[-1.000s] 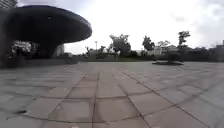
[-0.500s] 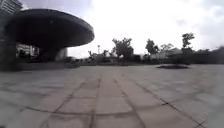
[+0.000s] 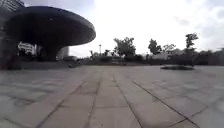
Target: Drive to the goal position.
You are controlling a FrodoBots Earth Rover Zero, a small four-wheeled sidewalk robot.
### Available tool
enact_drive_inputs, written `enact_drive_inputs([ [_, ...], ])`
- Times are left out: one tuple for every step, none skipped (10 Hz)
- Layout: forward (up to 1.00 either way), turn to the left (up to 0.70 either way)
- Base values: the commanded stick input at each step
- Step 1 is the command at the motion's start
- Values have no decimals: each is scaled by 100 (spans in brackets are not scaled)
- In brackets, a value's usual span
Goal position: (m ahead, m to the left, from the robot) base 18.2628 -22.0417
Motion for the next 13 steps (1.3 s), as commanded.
enact_drive_inputs([
  [85, 0],
  [85, 0],
  [85, 0],
  [85, 0],
  [85, 0],
  [85, 0],
  [85, 0],
  [85, 0],
  [85, 0],
  [85, 0],
  [85, 0],
  [85, 0],
  [85, 0],
])
